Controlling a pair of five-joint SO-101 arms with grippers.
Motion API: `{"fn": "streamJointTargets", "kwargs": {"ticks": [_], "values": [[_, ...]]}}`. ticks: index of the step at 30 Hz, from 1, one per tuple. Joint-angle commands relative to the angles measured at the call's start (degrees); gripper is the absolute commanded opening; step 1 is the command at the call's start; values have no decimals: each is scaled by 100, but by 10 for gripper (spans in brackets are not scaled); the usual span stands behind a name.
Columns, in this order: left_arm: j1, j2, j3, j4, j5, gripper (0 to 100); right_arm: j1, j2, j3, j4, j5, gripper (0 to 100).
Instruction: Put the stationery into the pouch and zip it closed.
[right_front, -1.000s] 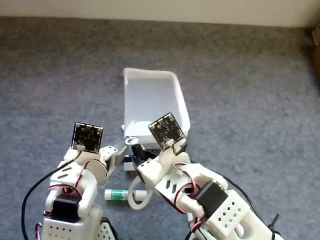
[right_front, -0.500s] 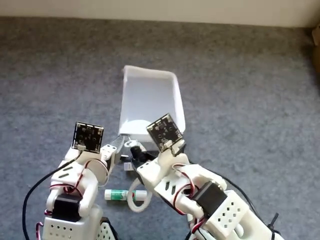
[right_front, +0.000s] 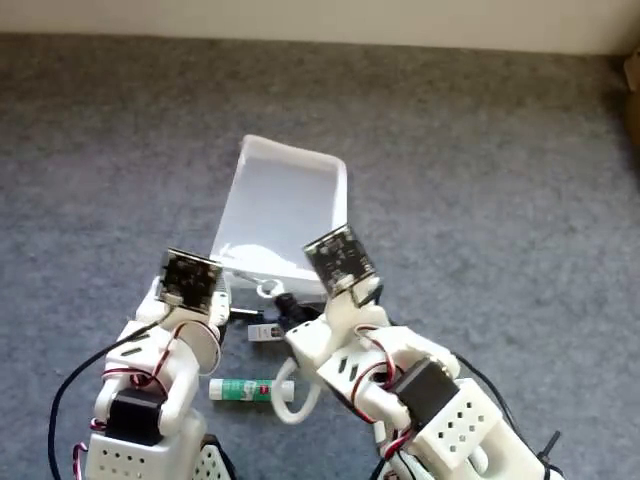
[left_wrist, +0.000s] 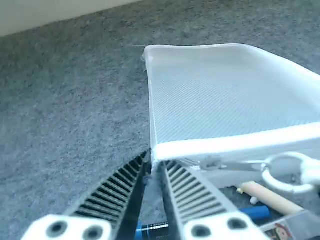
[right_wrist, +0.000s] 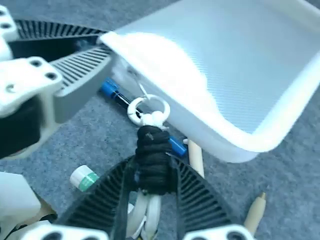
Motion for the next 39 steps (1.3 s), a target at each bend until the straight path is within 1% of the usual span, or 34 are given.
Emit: {"fn": "streamJointTargets", "kwargs": {"ticks": [1,4,7,12,17,21,26,32,35,39], "values": [[-136,-75,-321,-105,-484,6,602,-180,-418,242,334,4],[-136,-75,-321,-105,-484,6,1059,-180,-418,286,527,4],[-136,-75,-321,-105,-484,6,1393,-180,-418,286,536,4],[-145,-75,-321,-105,-484,6,1552,-268,-418,286,554,4],[-145,-75,-321,-105,-484,6,1684,-1007,-418,620,1099,4],[-145,-75,-321,-105,-484,6,1692,-1349,-418,743,1125,4],[-145,-75,-321,-105,-484,6,1727,-1235,-418,725,1125,4],[-145,-66,-321,-105,-484,6,2501,-1059,-409,725,1160,4],[-145,-66,-312,-105,-484,6,2677,-1051,-374,725,1398,4],[-145,-66,-303,-105,-484,6,2800,-1051,-409,734,1415,4]]}}
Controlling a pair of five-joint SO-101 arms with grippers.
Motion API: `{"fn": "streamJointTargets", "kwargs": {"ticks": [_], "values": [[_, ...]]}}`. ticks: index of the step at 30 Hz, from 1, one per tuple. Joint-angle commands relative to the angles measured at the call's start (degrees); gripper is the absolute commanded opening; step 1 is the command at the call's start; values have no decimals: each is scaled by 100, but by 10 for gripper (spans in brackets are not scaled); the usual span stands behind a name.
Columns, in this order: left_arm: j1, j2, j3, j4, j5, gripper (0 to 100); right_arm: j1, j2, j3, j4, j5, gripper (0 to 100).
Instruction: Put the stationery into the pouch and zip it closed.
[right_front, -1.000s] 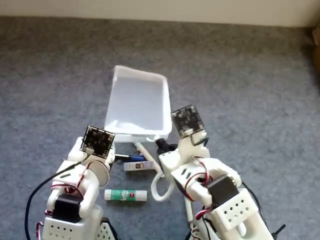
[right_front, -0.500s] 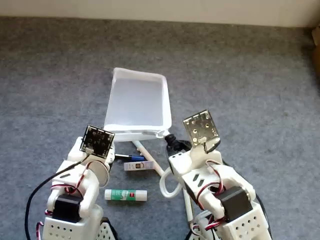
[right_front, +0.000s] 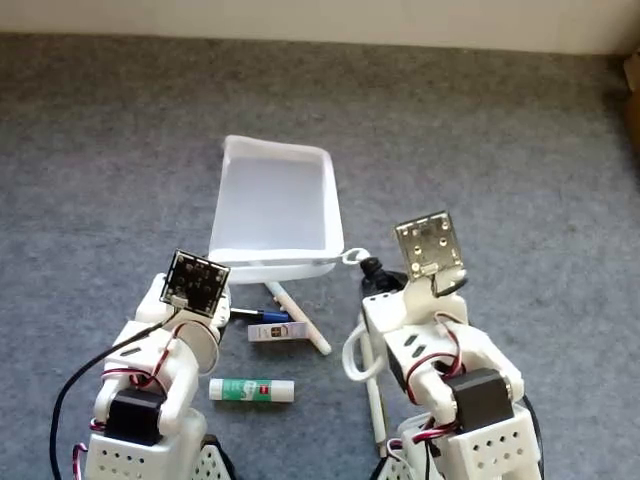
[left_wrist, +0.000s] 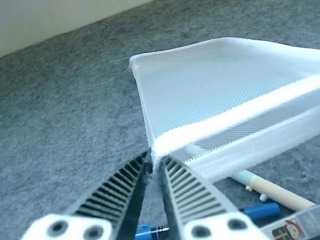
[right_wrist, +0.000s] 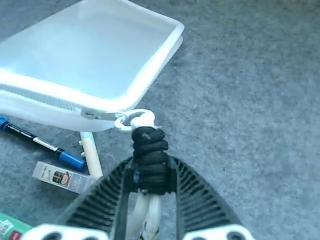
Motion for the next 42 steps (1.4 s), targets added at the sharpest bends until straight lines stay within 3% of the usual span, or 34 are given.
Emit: {"fn": "streamJointTargets", "kwargs": {"ticks": [1,4,10,16,22,28,38,42], "values": [[-127,-66,-303,-97,-44,7,224,57,-338,4,79,4],[-84,-66,-286,-97,-44,13,180,57,-338,4,79,4],[-84,-66,-233,-97,149,175,-365,48,-558,13,44,4],[-84,-57,-163,-123,404,232,-1147,57,-1534,593,-413,4],[-84,-57,-189,-105,448,232,-1736,75,-1947,866,-651,4],[-136,-57,-180,-105,712,231,-1736,57,-1991,901,-651,4],[-1042,-57,-66,-70,730,229,-1437,84,-2176,848,-651,4],[-927,-75,-435,325,721,133,-1367,84,-2141,848,-651,4]]}}
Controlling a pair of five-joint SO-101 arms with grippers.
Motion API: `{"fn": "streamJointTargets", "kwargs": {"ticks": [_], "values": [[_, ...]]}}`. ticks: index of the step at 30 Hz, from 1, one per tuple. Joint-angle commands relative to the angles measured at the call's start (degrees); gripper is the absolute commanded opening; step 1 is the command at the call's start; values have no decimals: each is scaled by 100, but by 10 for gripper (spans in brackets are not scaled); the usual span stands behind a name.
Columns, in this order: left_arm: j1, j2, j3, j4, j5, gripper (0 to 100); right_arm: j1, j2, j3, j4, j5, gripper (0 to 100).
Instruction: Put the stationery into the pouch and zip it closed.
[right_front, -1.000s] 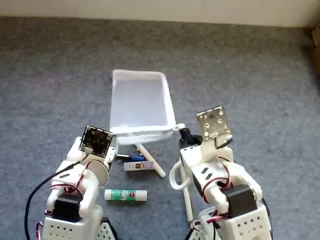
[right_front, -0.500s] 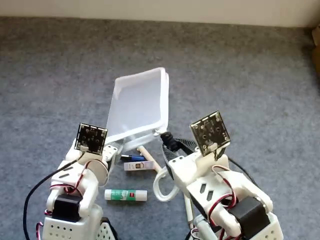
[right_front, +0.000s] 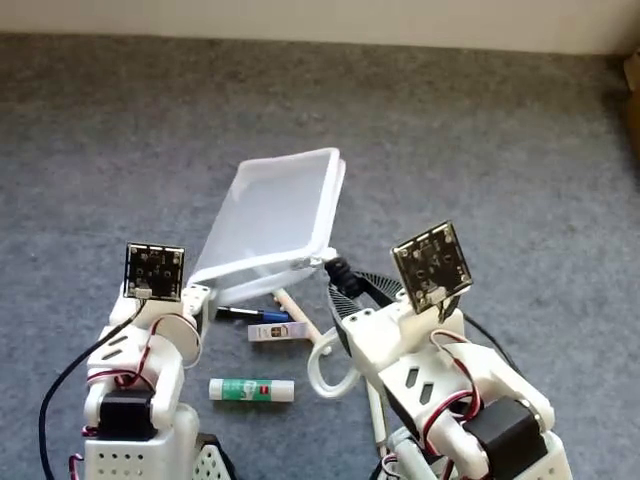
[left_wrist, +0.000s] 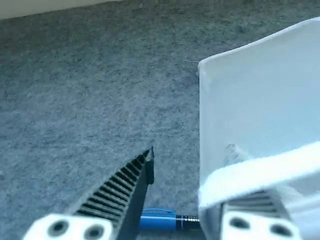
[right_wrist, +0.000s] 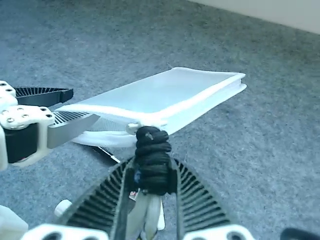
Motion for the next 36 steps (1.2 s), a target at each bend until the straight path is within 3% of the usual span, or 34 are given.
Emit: {"fn": "streamJointTargets", "kwargs": {"ticks": [1,4,7,14,27,36], "values": [[66,-66,-567,396,53,101,127,84,-312,-48,-53,4],[382,-66,-910,659,53,16,119,75,-312,-48,-53,4],[505,-57,-1121,721,53,8,127,75,-321,-40,-53,12],[505,-48,-1631,879,62,7,646,224,-514,497,-378,241],[497,4,-2053,888,53,7,1130,1657,-1631,1314,-396,241],[523,2352,-3547,958,97,7,1200,1991,-989,998,-387,241]]}}
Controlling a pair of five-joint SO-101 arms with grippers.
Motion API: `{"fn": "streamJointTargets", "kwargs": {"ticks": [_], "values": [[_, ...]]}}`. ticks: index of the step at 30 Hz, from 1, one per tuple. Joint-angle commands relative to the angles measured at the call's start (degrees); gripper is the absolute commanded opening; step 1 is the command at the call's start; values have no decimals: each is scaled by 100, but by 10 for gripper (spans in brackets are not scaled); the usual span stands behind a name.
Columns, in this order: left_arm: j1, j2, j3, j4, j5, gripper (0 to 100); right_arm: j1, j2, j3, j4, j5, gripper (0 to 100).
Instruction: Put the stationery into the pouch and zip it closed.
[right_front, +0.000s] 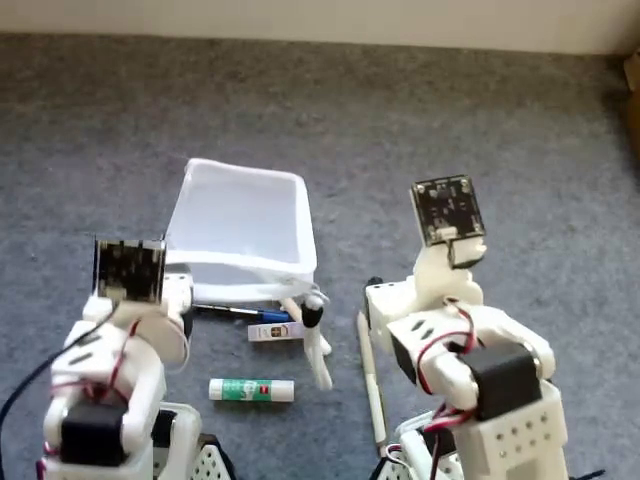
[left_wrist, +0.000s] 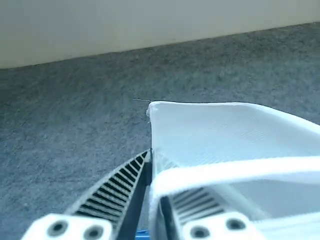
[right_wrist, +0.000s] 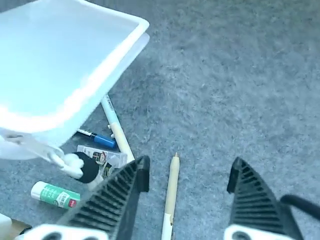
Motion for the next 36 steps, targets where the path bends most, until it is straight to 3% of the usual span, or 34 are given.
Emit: {"fn": "streamJointTargets", "kwargs": {"ticks": [1,11,19,27,36], "values": [[119,1341,-998,35,185,7,198,75,163,-356,-44,241],[92,3002,-2598,545,633,7,523,92,1138,-1200,-70,241],[-13,3952,-2888,686,879,7,479,119,1930,-1657,-79,241],[-593,4031,-2862,695,888,7,-505,189,2914,-2158,-79,241],[-629,4013,-2774,703,888,7,-576,2290,2615,-2475,-686,241]]}}
